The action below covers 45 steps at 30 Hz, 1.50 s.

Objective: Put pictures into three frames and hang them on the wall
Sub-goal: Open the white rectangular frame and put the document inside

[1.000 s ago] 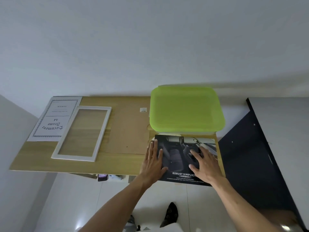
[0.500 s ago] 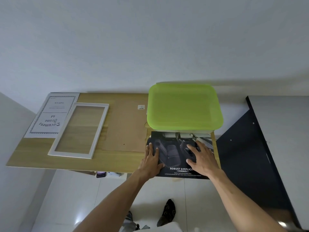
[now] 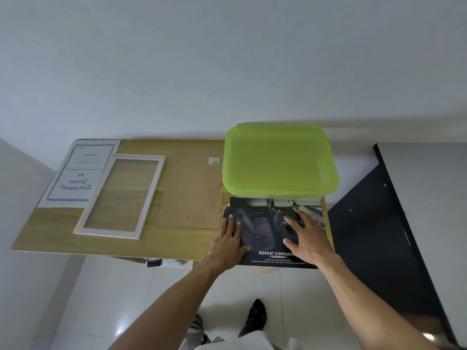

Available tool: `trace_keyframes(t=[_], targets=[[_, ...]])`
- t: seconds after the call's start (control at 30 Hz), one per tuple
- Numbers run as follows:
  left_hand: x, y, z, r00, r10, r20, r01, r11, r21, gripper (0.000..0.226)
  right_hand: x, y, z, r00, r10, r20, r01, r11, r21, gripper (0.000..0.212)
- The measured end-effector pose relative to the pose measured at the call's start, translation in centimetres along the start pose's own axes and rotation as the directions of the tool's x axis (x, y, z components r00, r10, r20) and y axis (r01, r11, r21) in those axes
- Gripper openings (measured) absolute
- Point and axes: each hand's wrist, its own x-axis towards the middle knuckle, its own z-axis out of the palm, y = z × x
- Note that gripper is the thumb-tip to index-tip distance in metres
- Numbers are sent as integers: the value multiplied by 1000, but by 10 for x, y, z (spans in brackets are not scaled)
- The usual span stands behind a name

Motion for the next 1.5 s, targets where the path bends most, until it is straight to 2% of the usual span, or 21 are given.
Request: trace_keyframes(t=[0.13, 0.27, 0.4, 0.57, 0.8, 1.07, 1.27, 1.5], targets=[[-1, -4, -7, 1000, 11, -22, -13, 996, -90, 77, -3, -4, -1, 1000, 2, -22, -2, 1000, 0, 68], [-7, -19, -18, 983, 29, -179, -67, 975, -211, 67, 0, -17, -1, 974, -102, -202, 108, 994, 14, 56], [-14, -48, -34, 966, 44, -255, -96, 976, -195, 54, 12, -54, -4, 941, -193, -279, 211, 977, 34, 48], [-16, -109, -54, 961, -22, -274, -42, 973, -226, 57, 35, -120, -8, 908, -268, -321, 302, 952, 59, 42], [-12, -218, -91, 945, -37, -324, -55, 961, -270, 56, 76, -239, -7, 900, -299, -316, 335, 940, 65, 48], [-15, -351, -135, 925, -97, -369, -28, 948, -318, 53, 126, -376, -10, 897, -315, -309, 343, 939, 38, 44], [-30, -444, -156, 909, -181, -375, 72, 956, -286, 50, 152, -471, -5, 894, -367, -257, 388, 921, 35, 48], [-39, -526, -161, 890, -309, -337, 195, 923, -332, 53, 180, -560, 6, 863, -486, -138, 488, 873, -17, 50]])
